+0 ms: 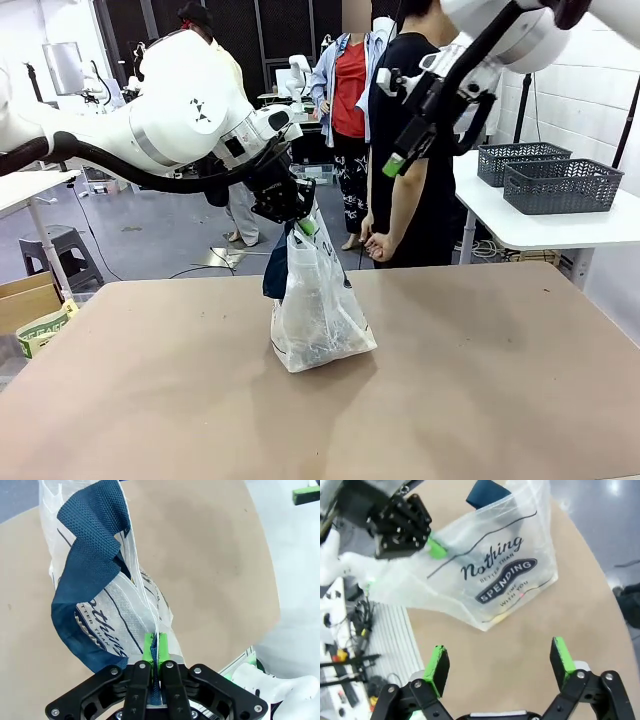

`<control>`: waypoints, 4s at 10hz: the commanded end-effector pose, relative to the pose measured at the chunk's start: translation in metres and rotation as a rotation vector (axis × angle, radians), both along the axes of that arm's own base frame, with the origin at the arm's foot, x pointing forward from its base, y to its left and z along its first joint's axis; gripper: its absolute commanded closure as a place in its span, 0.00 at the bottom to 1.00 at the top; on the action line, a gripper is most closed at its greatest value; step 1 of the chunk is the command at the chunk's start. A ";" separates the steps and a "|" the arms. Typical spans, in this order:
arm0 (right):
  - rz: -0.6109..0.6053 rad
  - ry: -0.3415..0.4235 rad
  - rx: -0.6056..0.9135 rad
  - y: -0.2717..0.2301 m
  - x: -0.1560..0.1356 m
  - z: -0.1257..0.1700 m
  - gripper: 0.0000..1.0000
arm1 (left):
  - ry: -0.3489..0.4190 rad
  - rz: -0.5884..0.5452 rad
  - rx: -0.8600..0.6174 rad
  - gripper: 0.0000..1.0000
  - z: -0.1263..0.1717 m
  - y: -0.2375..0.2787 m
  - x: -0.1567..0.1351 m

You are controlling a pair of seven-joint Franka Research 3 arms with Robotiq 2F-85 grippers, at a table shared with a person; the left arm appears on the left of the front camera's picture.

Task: Transfer purchased items from the store into the shopping bag.
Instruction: Move the Reusable shopping bag to the right side of the table.

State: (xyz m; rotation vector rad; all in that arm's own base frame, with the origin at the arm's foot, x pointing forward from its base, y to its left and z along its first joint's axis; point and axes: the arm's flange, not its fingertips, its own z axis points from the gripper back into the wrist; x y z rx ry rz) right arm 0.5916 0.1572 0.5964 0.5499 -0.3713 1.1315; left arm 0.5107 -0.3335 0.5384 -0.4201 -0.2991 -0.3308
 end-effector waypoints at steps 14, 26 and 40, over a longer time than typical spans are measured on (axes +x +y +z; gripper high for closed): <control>0.293 -0.301 0.183 -0.063 0.021 -0.016 0.00 | 0.000 -0.008 -0.009 1.00 0.001 0.002 -0.002; 0.270 -0.295 0.160 -0.061 0.020 -0.018 0.00 | 0.056 -0.064 0.301 1.00 0.044 -0.009 0.026; 0.270 -0.295 0.160 -0.061 0.020 -0.018 0.00 | -0.123 -0.068 0.581 1.00 0.161 0.252 -0.010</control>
